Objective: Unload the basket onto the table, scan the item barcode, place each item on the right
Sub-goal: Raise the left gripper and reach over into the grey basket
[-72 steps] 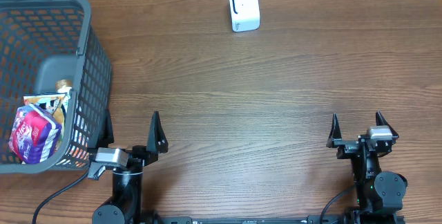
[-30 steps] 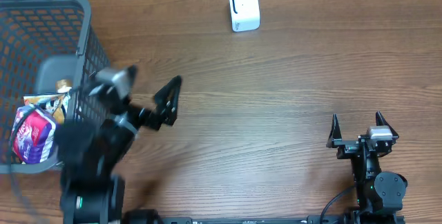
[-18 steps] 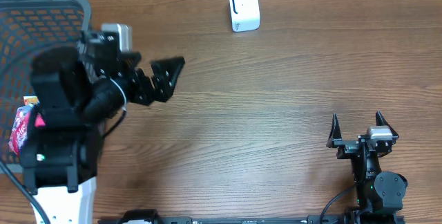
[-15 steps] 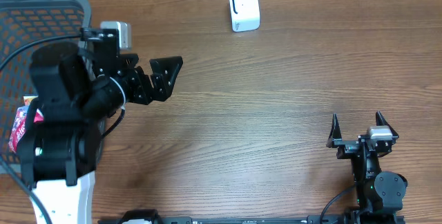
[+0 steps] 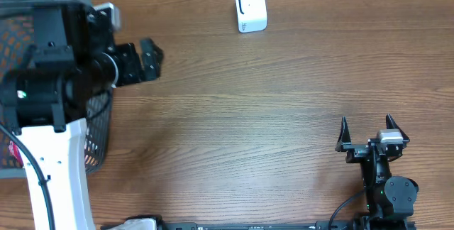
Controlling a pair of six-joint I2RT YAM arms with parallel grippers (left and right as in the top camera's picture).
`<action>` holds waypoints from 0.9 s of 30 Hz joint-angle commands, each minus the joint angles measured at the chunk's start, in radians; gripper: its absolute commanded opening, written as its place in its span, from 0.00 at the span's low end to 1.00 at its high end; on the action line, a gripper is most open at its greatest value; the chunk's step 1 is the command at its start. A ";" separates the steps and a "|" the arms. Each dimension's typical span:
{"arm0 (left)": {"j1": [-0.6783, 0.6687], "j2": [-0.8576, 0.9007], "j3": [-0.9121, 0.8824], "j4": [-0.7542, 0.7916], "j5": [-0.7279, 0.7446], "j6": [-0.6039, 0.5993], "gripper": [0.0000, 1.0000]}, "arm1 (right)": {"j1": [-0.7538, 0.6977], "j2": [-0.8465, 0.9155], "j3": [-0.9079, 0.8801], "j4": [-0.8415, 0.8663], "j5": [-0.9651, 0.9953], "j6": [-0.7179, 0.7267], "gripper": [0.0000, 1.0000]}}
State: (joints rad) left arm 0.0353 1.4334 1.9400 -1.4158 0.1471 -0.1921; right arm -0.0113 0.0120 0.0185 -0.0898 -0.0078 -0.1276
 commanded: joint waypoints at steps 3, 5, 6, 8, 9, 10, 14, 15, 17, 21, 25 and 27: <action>0.005 0.021 0.166 -0.020 -0.304 -0.026 1.00 | 0.005 -0.009 -0.010 0.006 0.007 -0.001 1.00; 0.008 0.008 0.211 -0.025 -0.350 -0.050 1.00 | 0.005 -0.009 -0.010 0.006 0.007 -0.001 1.00; 0.017 0.002 0.225 -0.029 -0.369 -0.076 1.00 | 0.005 -0.009 -0.010 0.006 0.007 -0.001 1.00; 0.065 -0.018 0.250 -0.035 -0.412 -0.135 1.00 | 0.005 -0.009 -0.010 0.006 0.007 -0.001 1.00; 0.097 -0.027 0.256 -0.035 -0.431 -0.161 1.00 | 0.005 -0.009 -0.010 0.006 0.007 -0.001 1.00; 0.123 -0.035 0.257 -0.035 -0.447 -0.184 1.00 | 0.005 -0.009 -0.010 0.006 0.007 -0.001 1.00; 0.291 -0.057 0.257 -0.018 -0.498 -0.237 1.00 | 0.005 -0.009 -0.010 0.006 0.007 -0.001 1.00; 0.324 -0.057 0.257 -0.017 -0.497 -0.238 1.00 | 0.005 -0.009 -0.010 0.006 0.007 -0.001 1.00; 0.363 -0.056 0.256 -0.017 -0.499 -0.237 1.00 | 0.005 -0.009 -0.010 0.006 0.007 -0.001 1.00; 0.416 -0.040 0.253 -0.013 -0.611 -0.244 1.00 | 0.005 -0.009 -0.010 0.006 0.007 -0.001 1.00; 0.466 0.011 0.247 -0.029 -0.594 -0.338 1.00 | 0.005 -0.009 -0.010 0.006 0.007 -0.001 1.00; 0.471 0.044 0.238 -0.027 -0.523 -0.368 1.00 | 0.005 -0.009 -0.010 0.006 0.007 -0.001 1.00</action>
State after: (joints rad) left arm 0.4889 1.4197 2.1841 -1.4441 -0.4164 -0.4644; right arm -0.0113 0.0120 0.0185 -0.0902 -0.0078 -0.1280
